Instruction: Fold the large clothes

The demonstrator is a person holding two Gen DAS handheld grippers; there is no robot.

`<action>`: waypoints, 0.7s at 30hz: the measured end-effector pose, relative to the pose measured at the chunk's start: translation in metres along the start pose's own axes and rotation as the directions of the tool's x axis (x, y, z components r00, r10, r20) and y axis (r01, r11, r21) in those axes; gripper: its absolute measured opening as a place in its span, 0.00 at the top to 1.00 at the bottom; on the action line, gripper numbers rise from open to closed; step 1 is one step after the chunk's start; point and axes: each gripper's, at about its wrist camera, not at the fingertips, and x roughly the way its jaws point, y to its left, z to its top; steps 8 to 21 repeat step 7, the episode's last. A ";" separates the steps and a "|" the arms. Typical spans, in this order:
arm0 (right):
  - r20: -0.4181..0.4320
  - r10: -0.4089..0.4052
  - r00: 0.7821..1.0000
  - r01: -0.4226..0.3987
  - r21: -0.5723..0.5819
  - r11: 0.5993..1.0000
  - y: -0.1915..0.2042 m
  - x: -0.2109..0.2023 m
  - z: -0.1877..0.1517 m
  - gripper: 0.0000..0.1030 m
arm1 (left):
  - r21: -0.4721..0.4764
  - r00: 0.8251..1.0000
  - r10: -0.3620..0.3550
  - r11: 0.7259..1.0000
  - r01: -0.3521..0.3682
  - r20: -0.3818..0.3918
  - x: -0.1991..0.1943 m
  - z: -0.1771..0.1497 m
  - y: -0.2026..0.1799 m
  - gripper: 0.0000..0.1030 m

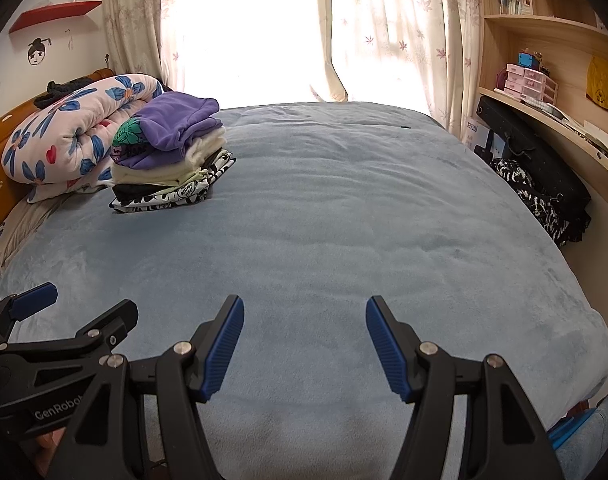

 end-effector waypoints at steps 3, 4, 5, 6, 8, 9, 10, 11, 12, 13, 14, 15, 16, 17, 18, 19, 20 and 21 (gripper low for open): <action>-0.001 -0.001 1.000 0.001 0.000 1.000 -0.002 0.000 -0.001 0.38 | 0.001 1.000 -0.001 1.000 0.001 -0.005 0.001 0.000 0.001 0.02; -0.001 0.000 1.000 0.000 0.000 1.000 -0.002 0.000 -0.001 0.38 | 0.001 1.000 0.000 1.000 0.000 -0.007 0.002 0.000 0.001 0.02; -0.001 0.000 1.000 0.000 0.000 1.000 -0.002 0.000 -0.001 0.38 | 0.002 1.000 0.000 1.000 0.000 -0.008 0.002 0.001 0.001 0.02; -0.001 0.000 1.000 0.000 0.000 1.000 -0.001 0.000 0.000 0.38 | 0.002 1.000 0.000 1.000 0.000 -0.010 0.003 0.001 0.001 0.02; -0.003 0.000 1.000 0.000 0.001 1.000 -0.002 0.001 -0.001 0.38 | 0.003 1.000 0.000 1.000 0.000 -0.012 0.003 0.001 0.002 0.02; -0.003 0.000 1.000 0.000 0.001 1.000 -0.002 0.001 -0.001 0.38 | 0.003 1.000 0.000 1.000 0.000 -0.012 0.003 0.001 0.002 0.02; -0.003 0.000 1.000 0.000 0.001 1.000 -0.002 0.001 -0.001 0.38 | 0.003 1.000 0.000 1.000 0.000 -0.012 0.003 0.001 0.002 0.02; -0.003 0.000 1.000 0.000 0.001 1.000 -0.002 0.001 -0.001 0.38 | 0.003 1.000 0.000 1.000 0.000 -0.012 0.003 0.001 0.002 0.02; -0.003 0.000 1.000 0.000 0.001 1.000 -0.002 0.001 -0.001 0.38 | 0.003 1.000 0.000 1.000 0.000 -0.012 0.003 0.001 0.002 0.02; -0.003 0.000 1.000 0.000 0.001 1.000 -0.002 0.001 -0.001 0.38 | 0.003 1.000 0.000 1.000 0.000 -0.012 0.003 0.001 0.002 0.02; -0.003 0.000 1.000 0.000 0.001 1.000 -0.002 0.001 -0.001 0.38 | 0.003 1.000 0.000 1.000 0.000 -0.012 0.003 0.001 0.002 0.02; -0.003 0.000 1.000 0.000 0.001 1.000 -0.002 0.001 -0.001 0.38 | 0.003 1.000 0.000 1.000 0.000 -0.012 0.003 0.001 0.002 0.02; -0.003 0.000 1.000 0.000 0.001 1.000 -0.002 0.001 -0.001 0.38 | 0.003 1.000 0.000 1.000 0.000 -0.012 0.003 0.001 0.002 0.02; -0.003 0.000 1.000 0.000 0.001 1.000 -0.002 0.001 -0.001 0.38 | 0.003 1.000 0.000 1.000 0.000 -0.012 0.003 0.001 0.002 0.02; -0.003 0.000 1.000 0.000 0.001 1.000 -0.002 0.001 -0.001 0.38 | 0.003 1.000 0.000 1.000 0.000 -0.012 0.003 0.001 0.002 0.02; -0.003 0.000 1.000 0.000 0.001 1.000 -0.002 0.001 -0.001 0.38 | 0.003 1.000 0.000 1.000 0.000 -0.012 0.003 0.001 0.002 0.02; -0.003 0.000 1.000 0.000 0.001 1.000 -0.002 0.001 -0.001 0.38 | 0.003 1.000 0.000 1.000 0.000 -0.012 0.003 0.001 0.002 0.02; -0.003 0.000 1.000 0.000 0.001 1.000 -0.002 0.001 -0.001 0.38 | 0.003 1.000 0.000 1.000 0.000 -0.012 0.003 0.001 0.002 0.02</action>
